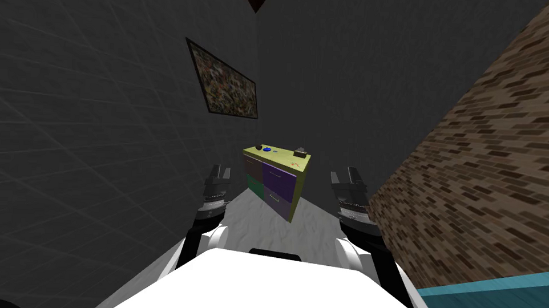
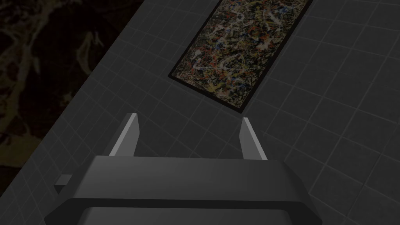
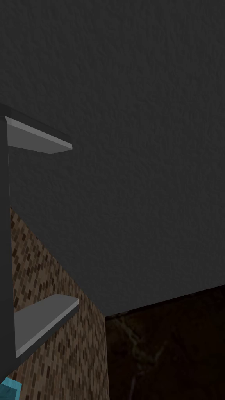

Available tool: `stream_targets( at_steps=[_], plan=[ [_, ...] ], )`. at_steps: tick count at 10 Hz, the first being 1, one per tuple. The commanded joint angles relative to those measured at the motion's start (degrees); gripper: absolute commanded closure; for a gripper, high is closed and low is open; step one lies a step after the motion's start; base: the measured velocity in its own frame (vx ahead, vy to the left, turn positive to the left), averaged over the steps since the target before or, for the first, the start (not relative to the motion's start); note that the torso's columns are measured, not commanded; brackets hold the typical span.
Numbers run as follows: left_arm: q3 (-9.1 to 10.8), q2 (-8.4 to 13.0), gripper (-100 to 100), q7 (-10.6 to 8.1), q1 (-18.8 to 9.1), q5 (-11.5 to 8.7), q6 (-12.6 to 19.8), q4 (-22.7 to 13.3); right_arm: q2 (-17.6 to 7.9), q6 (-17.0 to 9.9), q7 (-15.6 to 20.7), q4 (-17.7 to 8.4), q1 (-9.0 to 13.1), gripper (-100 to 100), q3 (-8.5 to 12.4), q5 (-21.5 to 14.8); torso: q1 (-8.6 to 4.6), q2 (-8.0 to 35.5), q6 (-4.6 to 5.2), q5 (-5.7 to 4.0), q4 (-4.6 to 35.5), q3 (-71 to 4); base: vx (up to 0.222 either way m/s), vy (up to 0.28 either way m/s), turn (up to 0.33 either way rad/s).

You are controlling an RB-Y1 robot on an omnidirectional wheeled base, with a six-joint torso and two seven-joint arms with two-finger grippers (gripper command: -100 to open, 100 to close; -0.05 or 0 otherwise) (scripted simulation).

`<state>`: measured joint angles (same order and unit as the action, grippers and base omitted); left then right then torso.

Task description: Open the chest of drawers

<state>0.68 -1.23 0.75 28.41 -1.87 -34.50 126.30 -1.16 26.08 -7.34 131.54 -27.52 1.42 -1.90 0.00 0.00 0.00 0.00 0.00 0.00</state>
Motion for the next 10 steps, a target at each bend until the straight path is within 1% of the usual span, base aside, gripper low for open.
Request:
stream_targets(
  at_steps=[1,3,9,10],
  plan=[
    [0.00,0.0,0,0.00,0.0,0.0,0.0,0.0,0.0,0.0,0.0,0.0,0.0,0,0.0,0.0,0.00,2.3,0.00,0.00,2.3,-4.7,0.000,0.000,0.000],
    [0.00,0.0,0,0.00,0.0,0.0,0.0,0.0,0.0,0.0,0.0,0.0,0.0,0,0.0,0.0,0.00,10.0,0.00,0.00,10.1,-20.1,0.000,0.000,0.000],
    [0.00,0.0,0,0.00,0.0,0.0,0.0,0.0,0.0,0.0,0.0,0.0,0.0,0,0.0,0.0,0.00,35.4,0.00,0.00,35.4,-70.7,0.000,0.000,0.000],
    [-0.15,2.0,-100,0.03,-0.2,0.2,0.2,-0.4,0.0,0.0,0.0,0.0,0.0,0,0.0,0.0,0.00,39.6,0.00,0.00,39.6,-79.2,0.015,-0.005,-0.026]
  ],
)
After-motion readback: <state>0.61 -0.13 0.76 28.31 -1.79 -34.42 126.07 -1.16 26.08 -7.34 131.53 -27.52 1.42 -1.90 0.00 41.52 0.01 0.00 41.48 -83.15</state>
